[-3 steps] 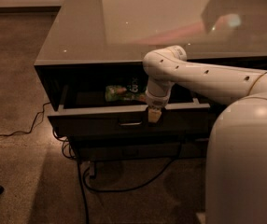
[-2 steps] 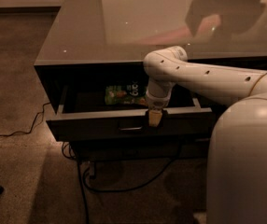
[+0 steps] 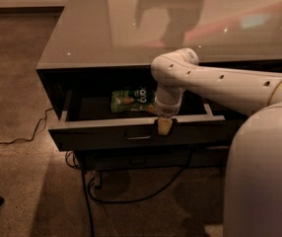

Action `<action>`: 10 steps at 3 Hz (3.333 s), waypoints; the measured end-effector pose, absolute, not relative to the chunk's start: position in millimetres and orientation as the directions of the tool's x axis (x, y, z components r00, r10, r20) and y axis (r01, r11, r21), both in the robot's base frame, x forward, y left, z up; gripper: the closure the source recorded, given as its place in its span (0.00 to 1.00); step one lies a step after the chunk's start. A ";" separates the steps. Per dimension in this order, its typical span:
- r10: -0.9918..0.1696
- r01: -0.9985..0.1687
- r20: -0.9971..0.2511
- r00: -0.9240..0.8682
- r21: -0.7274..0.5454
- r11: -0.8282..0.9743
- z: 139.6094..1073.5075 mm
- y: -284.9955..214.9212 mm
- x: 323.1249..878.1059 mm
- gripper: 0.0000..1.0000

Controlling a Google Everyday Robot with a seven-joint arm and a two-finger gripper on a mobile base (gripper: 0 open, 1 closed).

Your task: Open top drawer

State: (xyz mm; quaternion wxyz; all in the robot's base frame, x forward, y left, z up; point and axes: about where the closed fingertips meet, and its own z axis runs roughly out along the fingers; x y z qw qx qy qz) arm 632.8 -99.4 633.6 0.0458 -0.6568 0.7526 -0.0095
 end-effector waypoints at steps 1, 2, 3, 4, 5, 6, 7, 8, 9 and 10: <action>-0.982 -0.978 0.010 -0.189 -0.093 0.187 654.7 -120.9 604.6 0.16; -0.976 -0.971 0.022 -0.215 -0.108 0.211 666.6 -125.7 592.4 0.00; -0.976 -0.972 0.022 -0.214 -0.108 0.211 666.6 -125.7 592.4 0.00; -0.983 -0.978 0.040 -0.178 -0.121 0.172 658.7 -118.4 585.3 0.00; -0.994 -0.987 0.064 -0.085 -0.141 0.076 655.4 -110.6 578.3 0.00; -0.997 -0.987 0.072 -0.004 -0.162 -0.008 652.5 -106.4 574.4 0.00; -0.997 -0.987 0.073 0.002 -0.163 -0.014 651.8 -106.0 574.1 0.00; -0.998 -0.989 0.057 0.030 -0.144 -0.038 644.6 -105.4 573.3 0.00; -0.995 -0.990 0.079 0.065 -0.122 -0.074 640.0 -102.9 563.2 0.19; -0.990 -0.991 0.128 0.060 -0.115 -0.075 642.0 -108.1 545.2 0.42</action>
Offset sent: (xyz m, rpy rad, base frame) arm -0.0219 -0.0167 0.0164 -0.0532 -0.0061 -0.0440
